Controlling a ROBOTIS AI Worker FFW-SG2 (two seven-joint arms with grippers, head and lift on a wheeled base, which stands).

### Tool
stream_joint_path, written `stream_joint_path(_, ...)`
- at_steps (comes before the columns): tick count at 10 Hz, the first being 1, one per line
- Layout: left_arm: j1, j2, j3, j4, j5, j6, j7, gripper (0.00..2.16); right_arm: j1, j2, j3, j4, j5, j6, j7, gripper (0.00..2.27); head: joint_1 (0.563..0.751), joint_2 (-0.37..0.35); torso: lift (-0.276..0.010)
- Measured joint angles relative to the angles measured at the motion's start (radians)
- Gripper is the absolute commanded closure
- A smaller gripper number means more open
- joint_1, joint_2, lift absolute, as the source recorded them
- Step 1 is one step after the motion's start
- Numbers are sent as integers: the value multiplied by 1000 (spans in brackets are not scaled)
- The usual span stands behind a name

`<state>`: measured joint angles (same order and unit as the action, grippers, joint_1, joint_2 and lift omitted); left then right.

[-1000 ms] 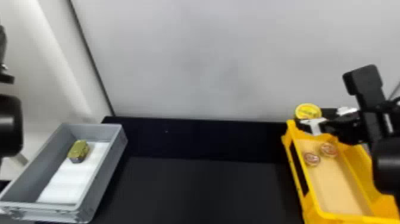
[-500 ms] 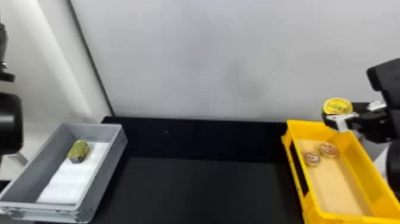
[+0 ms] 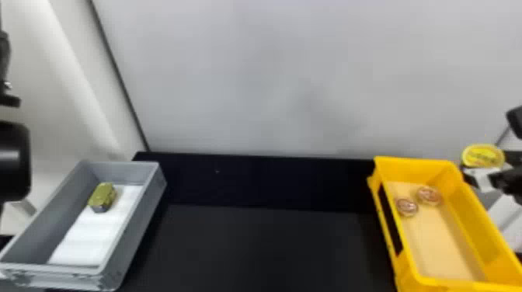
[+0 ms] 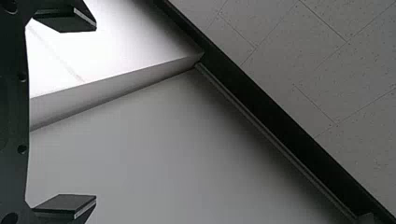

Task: Pick up the round yellow can and place it in the yellow rectangular box

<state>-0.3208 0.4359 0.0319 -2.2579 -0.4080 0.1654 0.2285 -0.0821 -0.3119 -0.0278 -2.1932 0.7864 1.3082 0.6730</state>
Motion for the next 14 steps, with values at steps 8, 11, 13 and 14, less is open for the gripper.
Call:
stream_joint_path(8, 0, 0, 3, 4, 0, -3, -3, -2, 140, -91, -358, 513, -1359, -454, -613, 742, 663, 54, -10)
stream_joint_path(11, -2, -2, 0, 7, 0, -5, -3, -2, 102, -124, -334, 664, -1450, -479, -656, 742, 663, 54, -10)
stream_joint_path(13, -8, -3, -6, 8, 0, -6, -3, -2, 51, -143, -297, 770, -1445, -475, -651, 742, 663, 54, -10)
stream_joint_path(14, -11, -4, -10, 8, 0, -6, -3, -2, 22, -158, -262, 826, -1443, -477, -642, 742, 663, 54, -10)
